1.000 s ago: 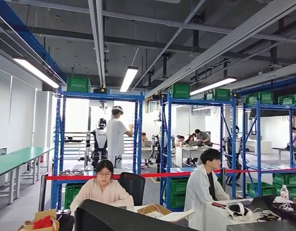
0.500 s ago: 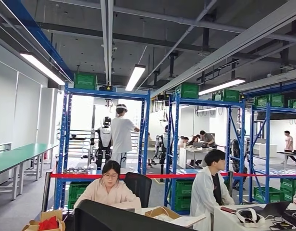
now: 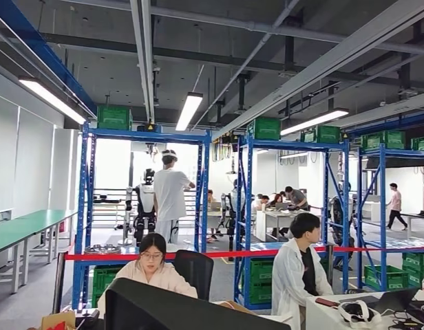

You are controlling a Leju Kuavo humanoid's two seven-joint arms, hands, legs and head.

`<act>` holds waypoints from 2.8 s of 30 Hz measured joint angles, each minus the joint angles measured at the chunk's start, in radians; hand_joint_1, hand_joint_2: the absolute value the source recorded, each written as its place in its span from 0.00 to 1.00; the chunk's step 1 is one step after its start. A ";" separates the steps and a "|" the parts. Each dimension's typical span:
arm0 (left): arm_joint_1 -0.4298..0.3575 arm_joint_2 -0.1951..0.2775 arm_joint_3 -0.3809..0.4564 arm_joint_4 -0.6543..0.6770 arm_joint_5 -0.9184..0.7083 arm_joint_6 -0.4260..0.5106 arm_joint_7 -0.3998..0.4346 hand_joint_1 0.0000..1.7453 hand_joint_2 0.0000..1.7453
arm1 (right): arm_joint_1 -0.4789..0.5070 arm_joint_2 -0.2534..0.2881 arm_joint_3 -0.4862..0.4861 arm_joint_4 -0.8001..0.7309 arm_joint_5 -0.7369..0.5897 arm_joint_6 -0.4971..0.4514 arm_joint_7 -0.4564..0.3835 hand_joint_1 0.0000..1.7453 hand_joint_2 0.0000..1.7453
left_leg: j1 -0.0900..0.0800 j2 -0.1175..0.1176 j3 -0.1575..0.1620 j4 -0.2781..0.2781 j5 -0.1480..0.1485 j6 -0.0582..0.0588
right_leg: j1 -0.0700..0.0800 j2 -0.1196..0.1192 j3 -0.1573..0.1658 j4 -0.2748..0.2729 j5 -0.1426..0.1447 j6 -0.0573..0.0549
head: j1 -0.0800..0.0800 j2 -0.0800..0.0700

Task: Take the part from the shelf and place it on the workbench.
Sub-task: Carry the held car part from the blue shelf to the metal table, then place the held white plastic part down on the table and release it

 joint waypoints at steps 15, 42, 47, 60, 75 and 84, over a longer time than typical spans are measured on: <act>0.004 0.003 -0.001 0.005 0.012 0.010 0.012 0.00 1.00 | 0.005 -0.004 0.000 0.001 0.002 0.000 0.001 1.00 1.00 | -0.013 -0.003 0.087 -0.131 0.013 0.053 | -0.008 0.001 -0.193 0.280 -0.051 0.036 | -0.003 0.000; -0.014 -0.004 -0.117 0.006 0.050 0.012 0.218 0.00 1.00 | -0.396 0.146 0.138 0.429 0.825 -0.323 0.185 1.00 1.00 | -0.009 -0.001 0.049 -0.132 0.049 0.045 | -0.008 0.001 -0.181 0.289 -0.107 0.041 | -0.004 0.000; -0.015 -0.007 -0.136 0.006 0.062 0.009 0.218 0.00 1.00 | -0.421 0.174 0.143 0.552 0.978 -0.348 0.256 1.00 1.00 | -0.010 -0.003 0.058 -0.133 0.042 0.045 | -0.008 0.002 -0.144 0.175 -0.009 0.031 | -0.004 0.000; -0.011 -0.024 -0.174 0.006 0.092 0.007 0.178 0.00 1.00 | -0.433 0.158 0.124 0.875 1.194 -0.397 0.485 1.00 1.00 | -0.009 0.001 -0.053 0.082 -0.042 0.014 | -0.003 0.000 -0.066 0.022 0.031 0.001 | -0.004 0.000; -0.022 -0.024 -0.214 0.008 0.112 0.015 0.147 0.00 1.00 | -0.342 0.124 -0.018 0.951 1.199 -0.404 0.485 1.00 1.00 | -0.010 0.000 0.045 -0.125 0.046 0.049 | -0.017 0.002 -0.210 0.331 -0.097 0.052 | -0.005 0.000; -0.026 -0.025 -0.243 0.008 0.119 0.024 0.109 0.00 1.00 | -0.319 0.180 -0.063 0.943 1.223 -0.416 0.422 1.00 1.00 | -0.008 0.000 0.050 -0.133 0.036 0.021 | -0.004 0.003 -0.082 0.043 0.023 0.015 | -0.005 0.000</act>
